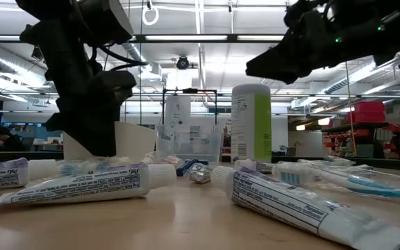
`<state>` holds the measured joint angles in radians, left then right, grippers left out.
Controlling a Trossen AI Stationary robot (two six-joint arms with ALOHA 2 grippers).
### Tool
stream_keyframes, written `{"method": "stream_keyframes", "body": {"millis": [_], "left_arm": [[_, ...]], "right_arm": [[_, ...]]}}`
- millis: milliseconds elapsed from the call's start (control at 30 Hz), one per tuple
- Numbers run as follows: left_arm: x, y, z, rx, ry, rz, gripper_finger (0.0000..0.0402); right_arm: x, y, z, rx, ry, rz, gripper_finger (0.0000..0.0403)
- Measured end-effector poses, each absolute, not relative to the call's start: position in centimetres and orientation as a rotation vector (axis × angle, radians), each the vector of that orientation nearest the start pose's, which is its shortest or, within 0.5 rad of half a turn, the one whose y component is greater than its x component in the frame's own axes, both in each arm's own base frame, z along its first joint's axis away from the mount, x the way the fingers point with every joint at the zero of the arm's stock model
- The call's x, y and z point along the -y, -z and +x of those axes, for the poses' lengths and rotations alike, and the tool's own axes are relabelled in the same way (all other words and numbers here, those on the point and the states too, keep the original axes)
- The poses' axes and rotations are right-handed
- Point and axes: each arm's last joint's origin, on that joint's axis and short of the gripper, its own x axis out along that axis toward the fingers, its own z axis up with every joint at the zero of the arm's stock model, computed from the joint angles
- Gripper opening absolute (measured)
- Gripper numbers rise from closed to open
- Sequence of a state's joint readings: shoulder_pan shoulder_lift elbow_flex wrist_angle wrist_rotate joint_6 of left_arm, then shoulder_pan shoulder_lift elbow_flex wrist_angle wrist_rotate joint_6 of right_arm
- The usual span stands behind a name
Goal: Pick & Place Travel size toiletries
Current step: Put the left blue and white toothbrush into the white bin
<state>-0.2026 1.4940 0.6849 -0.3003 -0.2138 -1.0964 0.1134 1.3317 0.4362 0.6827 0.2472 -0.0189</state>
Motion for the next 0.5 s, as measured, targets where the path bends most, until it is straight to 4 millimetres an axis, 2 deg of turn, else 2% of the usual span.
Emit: {"method": "stream_keyframes", "body": {"millis": [267, 500], "left_arm": [[4.4, -14.4, 25.2, -0.922, -0.610, -0.743, 0.0126], [4.8, -12.6, 26.3, -0.978, -0.530, -0.720, 0.0126]], "right_arm": [[-1.0, -18.1, 25.5, -0.234, 0.109, -0.077, 0.0195], [-0.4, -18.6, 25.6, -0.182, 0.126, -0.114, 0.0183]]}}
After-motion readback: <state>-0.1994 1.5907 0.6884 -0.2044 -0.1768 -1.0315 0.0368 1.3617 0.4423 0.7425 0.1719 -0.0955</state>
